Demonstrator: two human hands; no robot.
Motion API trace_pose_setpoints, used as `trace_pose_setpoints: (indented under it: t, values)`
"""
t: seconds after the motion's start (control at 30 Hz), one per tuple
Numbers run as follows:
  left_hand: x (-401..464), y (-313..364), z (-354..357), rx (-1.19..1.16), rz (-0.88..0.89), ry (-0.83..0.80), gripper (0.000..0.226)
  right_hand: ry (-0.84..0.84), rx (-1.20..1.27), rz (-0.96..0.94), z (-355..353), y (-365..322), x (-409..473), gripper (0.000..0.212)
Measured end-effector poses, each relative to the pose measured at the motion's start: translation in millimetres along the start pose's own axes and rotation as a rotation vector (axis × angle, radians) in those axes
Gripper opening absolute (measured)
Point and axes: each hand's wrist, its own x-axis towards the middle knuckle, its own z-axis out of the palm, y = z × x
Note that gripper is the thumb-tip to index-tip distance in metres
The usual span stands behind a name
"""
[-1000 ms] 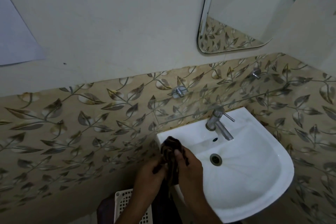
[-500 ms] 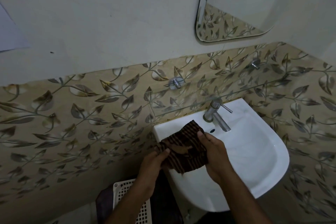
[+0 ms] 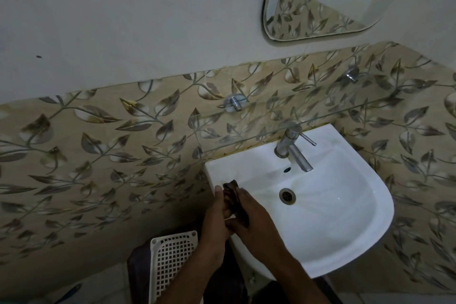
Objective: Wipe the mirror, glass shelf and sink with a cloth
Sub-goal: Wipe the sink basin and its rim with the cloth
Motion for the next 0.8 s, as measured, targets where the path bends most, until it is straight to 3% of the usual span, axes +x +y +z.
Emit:
trace_pose_setpoints:
  t: [0.1,0.2,0.27,0.37,0.43,0.53,0.6,0.8]
  values:
    - [-0.1,-2.9,-12.7,0.128,-0.028,0.026,0.062,-0.016,0.052,0.125,7.1,17.2,-7.9,0.07]
    - [12.1,-4.9,-25.0,0.306,0.01,0.154,0.072,-0.039,0.058,0.192,10.3,34.8,-0.9,0.029]
    - [23.5,-9.5,-33.0,0.354,0.082,0.215,0.075,0.03,0.017,0.195,10.8,44.9,16.9,0.016]
    - [35.1,-14.8,-39.1,0.457,0.238,0.239,0.041,0.279,-0.122,0.131,7.8,55.3,57.0,0.02]
    - [46.1,-13.9,-42.4,0.647,0.341,0.206,0.026,0.288,-0.264,0.076,12.4,59.2,82.4,0.022]
    - [69.7,-10.3,-45.2,0.897,0.45,0.181,0.039,0.217,-0.436,-0.043,44.3,70.2,109.4,0.024]
    - [82.4,-6.4,-44.2,1.001,0.485,0.161,0.056,0.118,-0.581,-0.1,61.2,83.5,122.2,0.04]
    - [94.7,2.0,-28.7,1.144,0.521,0.041,0.065,0.168,-0.799,-0.104,14.5,112.0,152.2,0.049]
